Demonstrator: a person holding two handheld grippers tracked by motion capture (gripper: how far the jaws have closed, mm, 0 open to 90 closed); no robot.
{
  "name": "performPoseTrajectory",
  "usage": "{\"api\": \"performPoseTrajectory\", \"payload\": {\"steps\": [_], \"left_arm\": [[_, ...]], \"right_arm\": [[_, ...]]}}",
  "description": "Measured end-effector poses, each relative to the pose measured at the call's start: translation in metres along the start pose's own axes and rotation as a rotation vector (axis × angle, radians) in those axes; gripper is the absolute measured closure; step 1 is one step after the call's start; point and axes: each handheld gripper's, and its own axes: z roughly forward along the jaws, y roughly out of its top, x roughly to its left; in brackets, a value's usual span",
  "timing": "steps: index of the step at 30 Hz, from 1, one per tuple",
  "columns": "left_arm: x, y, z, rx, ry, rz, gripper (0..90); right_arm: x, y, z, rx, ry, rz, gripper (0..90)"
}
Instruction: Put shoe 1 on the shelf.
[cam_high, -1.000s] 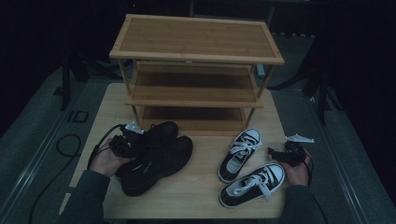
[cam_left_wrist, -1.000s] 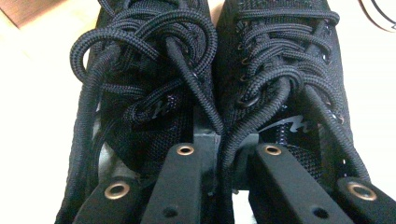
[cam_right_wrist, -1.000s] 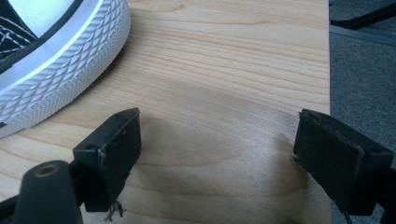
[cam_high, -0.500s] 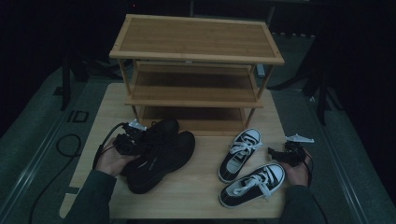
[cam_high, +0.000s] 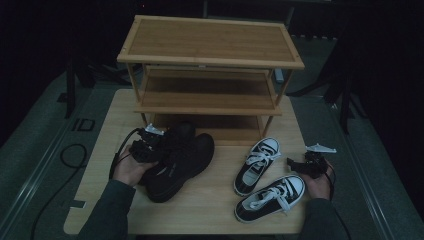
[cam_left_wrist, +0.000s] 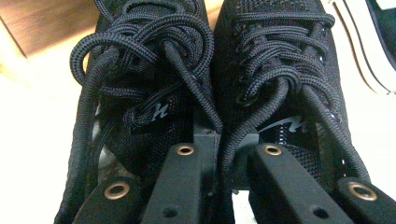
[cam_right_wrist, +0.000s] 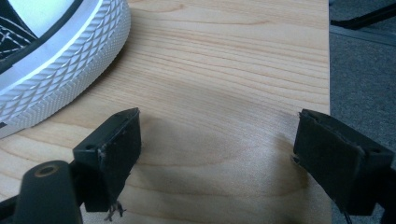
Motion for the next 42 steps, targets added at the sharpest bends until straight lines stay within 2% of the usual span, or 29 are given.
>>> {"api": "performPoseTrajectory", "payload": {"steps": [13, 16, 30, 42], "left_arm": [[-0.009, 0.015, 0.011, -0.019, 0.048, -0.032, 85.0], [-0.01, 0.018, 0.014, -0.008, 0.054, -0.013, 84.9], [-0.017, 0.031, 0.028, -0.022, 0.09, -0.032, 85.0], [-0.023, 0.043, 0.044, -0.027, 0.194, -0.063, 85.0]], "right_arm": [[0.0, 0.0, 0.0, 0.0, 0.0, 0.0, 14.9], [0.0, 0.0, 0.0, 0.0, 0.0, 0.0, 14.9], [0.0, 0.0, 0.0, 0.0, 0.001, 0.0, 14.9], [0.0, 0.0, 0.0, 0.0, 0.001, 0.0, 14.9]]}}
